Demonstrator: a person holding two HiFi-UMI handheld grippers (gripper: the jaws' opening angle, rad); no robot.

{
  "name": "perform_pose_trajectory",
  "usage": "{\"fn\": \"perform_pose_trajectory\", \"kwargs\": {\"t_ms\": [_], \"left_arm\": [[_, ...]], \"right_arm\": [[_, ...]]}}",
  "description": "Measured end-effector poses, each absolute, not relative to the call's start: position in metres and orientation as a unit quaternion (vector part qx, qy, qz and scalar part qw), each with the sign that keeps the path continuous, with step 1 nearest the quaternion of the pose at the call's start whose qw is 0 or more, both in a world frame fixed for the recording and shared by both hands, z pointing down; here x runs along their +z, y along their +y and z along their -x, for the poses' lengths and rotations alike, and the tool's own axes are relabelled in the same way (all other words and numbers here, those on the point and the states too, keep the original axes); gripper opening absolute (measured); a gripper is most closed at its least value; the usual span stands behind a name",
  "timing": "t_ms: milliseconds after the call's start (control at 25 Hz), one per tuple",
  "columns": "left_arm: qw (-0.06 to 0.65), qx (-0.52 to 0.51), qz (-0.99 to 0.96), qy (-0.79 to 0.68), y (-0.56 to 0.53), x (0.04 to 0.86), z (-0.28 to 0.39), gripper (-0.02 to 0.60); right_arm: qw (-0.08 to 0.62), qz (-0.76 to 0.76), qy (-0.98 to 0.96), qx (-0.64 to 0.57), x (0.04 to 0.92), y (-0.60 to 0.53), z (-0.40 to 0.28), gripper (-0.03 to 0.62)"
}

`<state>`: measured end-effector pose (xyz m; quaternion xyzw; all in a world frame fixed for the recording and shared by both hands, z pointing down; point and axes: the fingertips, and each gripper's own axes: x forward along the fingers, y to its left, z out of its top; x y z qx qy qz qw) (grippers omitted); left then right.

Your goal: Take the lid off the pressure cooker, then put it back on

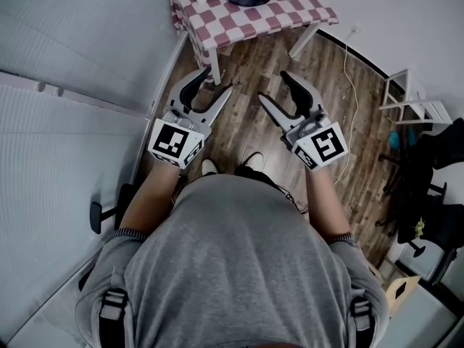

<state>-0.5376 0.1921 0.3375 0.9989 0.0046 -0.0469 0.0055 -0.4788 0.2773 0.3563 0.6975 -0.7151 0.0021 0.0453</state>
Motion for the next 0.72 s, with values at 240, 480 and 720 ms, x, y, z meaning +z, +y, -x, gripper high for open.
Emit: {"fn": "perform_pose_trajectory", "kwargs": {"t_ms": [240,480,720], "left_arm": [[0.004,-0.047,-0.999,0.000,0.194,0.339,0.523,0.278],[0.001,-0.044,-0.999,-0.004,0.205,0.338,0.499,0.279],[0.003,-0.040,-0.999,-0.017,0.221,0.337,0.466,0.279]], "right_arm": [[0.043,-0.694,-0.719,0.003,0.357,0.280,0.465,0.331],[0.044,-0.688,-0.724,0.000,0.357,0.289,0.443,0.342],[0.041,-0.675,-0.737,0.000,0.358,0.304,0.411,0.345]]}}
